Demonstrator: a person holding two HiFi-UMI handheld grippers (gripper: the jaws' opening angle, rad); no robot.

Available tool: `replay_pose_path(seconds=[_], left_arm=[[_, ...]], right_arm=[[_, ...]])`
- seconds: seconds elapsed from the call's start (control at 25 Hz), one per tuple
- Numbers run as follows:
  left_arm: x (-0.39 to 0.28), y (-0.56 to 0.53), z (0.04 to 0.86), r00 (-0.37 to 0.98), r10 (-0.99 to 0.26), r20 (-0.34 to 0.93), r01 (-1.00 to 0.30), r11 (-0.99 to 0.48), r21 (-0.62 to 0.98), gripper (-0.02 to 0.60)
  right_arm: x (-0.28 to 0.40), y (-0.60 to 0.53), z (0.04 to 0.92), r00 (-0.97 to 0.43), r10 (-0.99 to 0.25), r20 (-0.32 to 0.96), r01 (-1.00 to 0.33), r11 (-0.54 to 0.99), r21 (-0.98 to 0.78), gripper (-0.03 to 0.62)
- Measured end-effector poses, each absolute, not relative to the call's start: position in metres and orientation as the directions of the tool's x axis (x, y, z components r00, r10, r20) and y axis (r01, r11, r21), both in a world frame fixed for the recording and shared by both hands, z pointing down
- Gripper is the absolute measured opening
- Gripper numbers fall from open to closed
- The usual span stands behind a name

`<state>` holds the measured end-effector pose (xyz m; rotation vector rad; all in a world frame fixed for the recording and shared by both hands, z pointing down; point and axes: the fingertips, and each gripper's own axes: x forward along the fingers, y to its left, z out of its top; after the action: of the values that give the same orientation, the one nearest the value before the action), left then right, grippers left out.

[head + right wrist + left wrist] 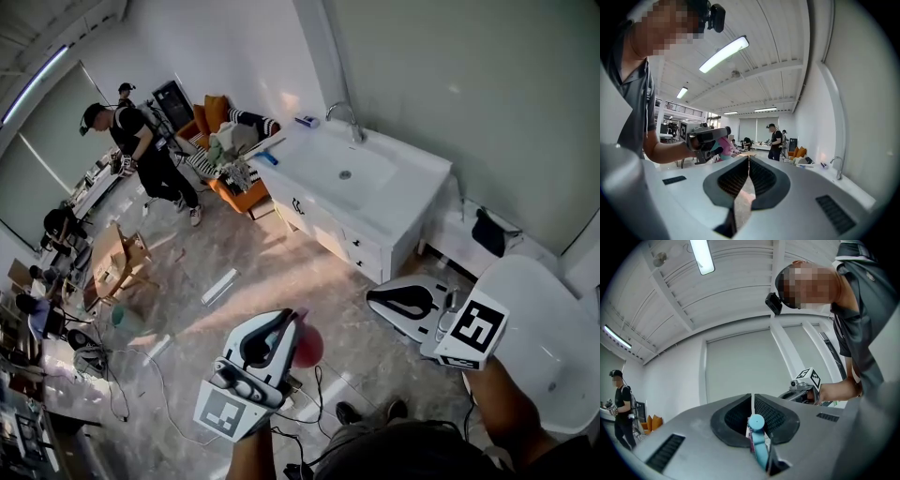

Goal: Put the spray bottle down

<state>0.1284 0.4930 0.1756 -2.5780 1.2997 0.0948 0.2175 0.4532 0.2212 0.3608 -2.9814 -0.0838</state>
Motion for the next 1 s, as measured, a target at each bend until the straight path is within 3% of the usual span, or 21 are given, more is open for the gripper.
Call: replay_pose_path(seconds=[0.64, 1.0], left_arm=[[0.032, 0.463, 0.168, 0.666, -0.716, -0.211, -0.746, -0.64, -0.182, 0.023], [0.016, 0.446, 0.168, 0.663, -0.713, -0.228, -0.748, -0.645, -0.158, 0.023]], right_arm=[[0.131, 0.426, 0.212, -0.927, -0.345, 0.145, -0.335, 0.938, 0.09, 0.009], [0.114, 0.407, 0.211, -0.927, -0.337, 0.165, -0.326, 0.941, 0.094, 0.009]])
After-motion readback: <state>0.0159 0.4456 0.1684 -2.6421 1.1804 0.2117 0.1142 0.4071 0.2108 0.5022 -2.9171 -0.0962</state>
